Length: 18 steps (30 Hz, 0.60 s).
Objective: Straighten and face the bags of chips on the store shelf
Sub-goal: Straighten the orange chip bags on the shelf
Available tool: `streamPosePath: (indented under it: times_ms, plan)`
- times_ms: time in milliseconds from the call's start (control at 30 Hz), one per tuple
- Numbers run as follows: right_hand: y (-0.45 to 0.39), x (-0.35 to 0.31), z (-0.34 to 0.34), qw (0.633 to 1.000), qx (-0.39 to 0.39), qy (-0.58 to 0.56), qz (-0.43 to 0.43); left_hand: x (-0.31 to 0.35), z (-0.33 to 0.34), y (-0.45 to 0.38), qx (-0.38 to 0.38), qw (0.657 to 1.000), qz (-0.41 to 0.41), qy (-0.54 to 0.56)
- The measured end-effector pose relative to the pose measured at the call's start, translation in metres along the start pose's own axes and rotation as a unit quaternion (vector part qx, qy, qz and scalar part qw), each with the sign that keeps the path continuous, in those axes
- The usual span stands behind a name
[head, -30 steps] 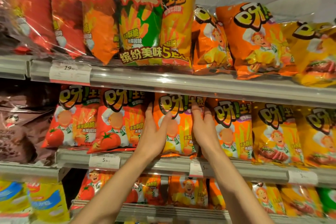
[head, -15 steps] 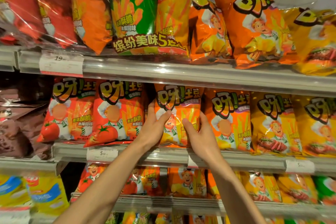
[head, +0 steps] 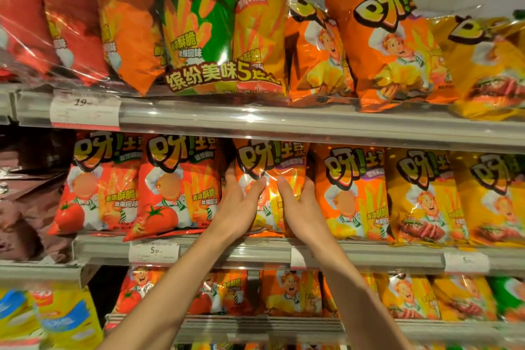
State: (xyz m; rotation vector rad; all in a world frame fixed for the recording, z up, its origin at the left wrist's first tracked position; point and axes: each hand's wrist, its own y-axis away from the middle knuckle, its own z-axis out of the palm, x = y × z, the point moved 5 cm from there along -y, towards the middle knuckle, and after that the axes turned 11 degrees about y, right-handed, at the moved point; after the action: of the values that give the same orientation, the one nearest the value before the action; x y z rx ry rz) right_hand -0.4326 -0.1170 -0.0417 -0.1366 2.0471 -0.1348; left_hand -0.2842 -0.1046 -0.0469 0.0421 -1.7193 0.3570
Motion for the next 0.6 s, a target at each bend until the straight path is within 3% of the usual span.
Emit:
streamPosePath:
  times_ms: [200,367,600]
  plan:
    - [0.004,0.004,0.002,0.998,0.046,0.03,-0.023,0.003,0.001,0.008,0.012,0.998,0.056,-0.024]
    - [0.009,0.009,-0.002,0.999,0.022,0.006,-0.035,0.009,-0.004,0.021,0.028,0.992,0.115,-0.034]
    - [0.041,0.019,-0.027,0.996,0.048,-0.012,-0.069,0.008,-0.016,0.023,-0.001,0.993,0.109,-0.034]
